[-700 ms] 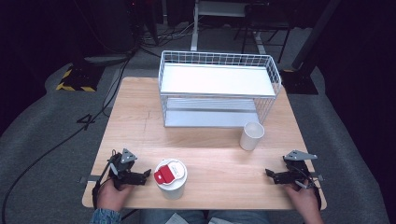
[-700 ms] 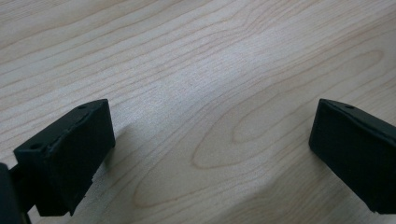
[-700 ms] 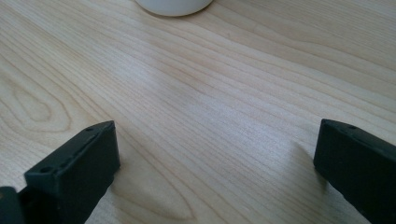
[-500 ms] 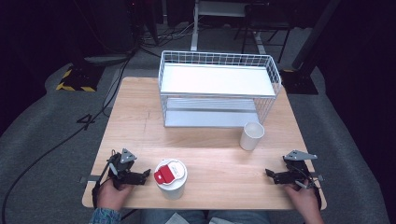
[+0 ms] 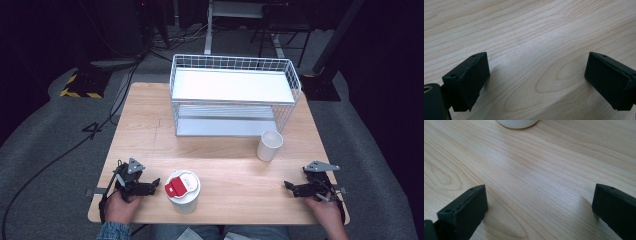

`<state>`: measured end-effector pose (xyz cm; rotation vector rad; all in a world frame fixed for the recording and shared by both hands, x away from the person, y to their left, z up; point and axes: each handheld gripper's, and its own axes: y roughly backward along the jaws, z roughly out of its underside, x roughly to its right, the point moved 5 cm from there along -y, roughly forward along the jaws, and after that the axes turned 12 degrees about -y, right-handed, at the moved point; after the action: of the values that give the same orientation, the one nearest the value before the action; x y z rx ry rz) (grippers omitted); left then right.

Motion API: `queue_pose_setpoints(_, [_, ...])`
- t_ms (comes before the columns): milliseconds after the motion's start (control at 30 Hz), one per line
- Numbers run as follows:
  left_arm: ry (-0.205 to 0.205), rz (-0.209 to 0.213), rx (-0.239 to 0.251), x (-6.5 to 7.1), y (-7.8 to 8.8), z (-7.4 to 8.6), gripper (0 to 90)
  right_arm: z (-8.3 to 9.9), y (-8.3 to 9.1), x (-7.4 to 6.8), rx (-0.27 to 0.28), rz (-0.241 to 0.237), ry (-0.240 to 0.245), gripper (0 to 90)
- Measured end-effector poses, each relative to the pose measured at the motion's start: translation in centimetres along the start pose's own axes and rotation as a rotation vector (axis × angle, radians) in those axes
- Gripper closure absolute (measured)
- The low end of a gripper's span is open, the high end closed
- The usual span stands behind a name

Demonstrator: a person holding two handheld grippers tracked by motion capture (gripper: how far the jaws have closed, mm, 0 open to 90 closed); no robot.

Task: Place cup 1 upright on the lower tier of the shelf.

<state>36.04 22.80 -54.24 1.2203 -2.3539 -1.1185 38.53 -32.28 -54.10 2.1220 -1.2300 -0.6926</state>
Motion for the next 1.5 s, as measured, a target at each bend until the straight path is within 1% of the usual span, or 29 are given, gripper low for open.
queue_pose_setpoints(200, [-0.002, -0.004, 0.003, 0.0, 0.0, 0.0, 6.4, -0.1, 0.0, 0.1, -0.007, -0.011, 0.008, 0.2])
queue_pose_setpoints(233, [-0.002, -0.001, 0.000, 0.0, 0.0, 0.0, 6.4, -0.2, 0.1, 0.1, -0.025, -0.012, 0.014, 4.5])
queue_pose_setpoints(267, [-0.001, -0.003, 0.003, 0.0, 0.0, 0.0, 6.4, -0.3, 0.3, 0.1, -0.031, -0.014, 0.015, 9.6])
queue_pose_setpoints(300, [0.005, -0.002, 0.002, 0.0, 0.0, 0.0, 6.4, -0.4, 0.5, 0.1, -0.027, -0.021, 0.017, 13.2])
queue_pose_setpoints(333, [0.005, -0.001, 0.002, 0.0, 0.0, 0.0, 6.3, -0.6, 0.7, 0.1, -0.016, -0.029, 0.019, 14.3])
queue_pose_setpoints(400, [0.005, -0.001, 0.002, 0.0, 0.0, 0.0, 6.3, -1.0, 1.0, 0.0, 0.005, -0.035, 0.015, 14.3])
queue_pose_setpoints(467, [0.006, -0.002, 0.001, 0.0, 0.0, 0.0, 6.3, -1.2, 1.2, -0.1, 0.011, -0.040, 0.011, 14.2])
queue_pose_setpoints(533, [0.005, -0.003, 0.001, 0.0, -0.1, -0.1, 6.4, -1.9, 1.4, -0.6, 0.027, -0.059, 0.020, 14.3])
queue_pose_setpoints(633, [0.004, -0.004, 0.002, 0.0, -0.1, -0.1, 6.4, -2.8, 1.4, -1.2, 0.043, -0.068, 0.033, 14.4])
queue_pose_setpoints(667, [0.004, -0.004, 0.002, 0.0, -0.1, -0.1, 6.4, -2.8, 1.4, -1.2, 0.043, -0.068, 0.033, 14.4])
queue_pose_setpoints(733, [0.004, -0.004, 0.002, 0.0, -0.1, -0.1, 6.4, -3.7, 1.2, -1.8, 0.062, -0.082, 0.042, 14.6])
queue_pose_setpoints(867, [0.006, -0.007, 0.001, 0.0, -0.1, 0.0, 6.4, -4.8, 0.5, -2.5, 0.076, -0.094, 0.059, 14.6])
queue_pose_setpoints(1033, [0.006, -0.006, 0.001, 0.0, -0.1, 0.0, 6.4, -5.8, -1.0, -3.2, 0.118, -0.108, 0.061, 14.8])
queue_pose_setpoints(1167, [0.007, -0.006, 0.001, 0.0, -0.1, 0.0, 6.4, -6.8, -2.3, -3.7, 0.151, -0.100, 0.072, 15.4])
queue_pose_setpoints(1233, [0.007, -0.005, 0.001, 0.0, -0.1, 0.0, 6.4, -7.2, -3.0, -3.9, 0.168, -0.094, 0.068, 15.4])
queue_pose_setpoints(1267, [0.007, -0.005, 0.001, 0.0, -0.1, 0.0, 6.4, -7.2, -3.0, -3.9, 0.168, -0.094, 0.068, 15.4])
queue_pose_setpoints(1300, [0.007, -0.005, 0.001, 0.0, -0.1, 0.0, 6.3, -7.5, -3.7, -3.9, 0.168, -0.105, 0.051, 15.4])
queue_pose_setpoints(1333, [0.007, -0.005, 0.001, 0.0, -0.1, 0.0, 6.4, -7.5, -3.7, -3.9, 0.168, -0.105, 0.051, 15.4])
queue_pose_setpoints(1367, [0.005, -0.006, 0.003, 0.0, -0.1, -0.1, 6.4, -7.7, -4.4, -3.9, 0.174, -0.118, 0.035, 15.4])
queue_pose_setpoints(1400, [0.005, -0.006, 0.003, 0.0, -0.1, -0.1, 6.4, -7.8, -4.7, -3.9, 0.178, -0.117, 0.028, 15.4])
queue_pose_setpoints(1467, [0.006, -0.006, 0.003, 0.0, -0.1, -0.1, 6.4, -7.9, -5.0, -3.9, 0.181, -0.118, 0.025, 15.4])
queue_pose_setpoints(1500, [0.005, -0.006, 0.003, 0.0, -0.1, -0.1, 6.4, -8.0, -5.4, -3.9, 0.189, -0.120, 0.023, 15.4])
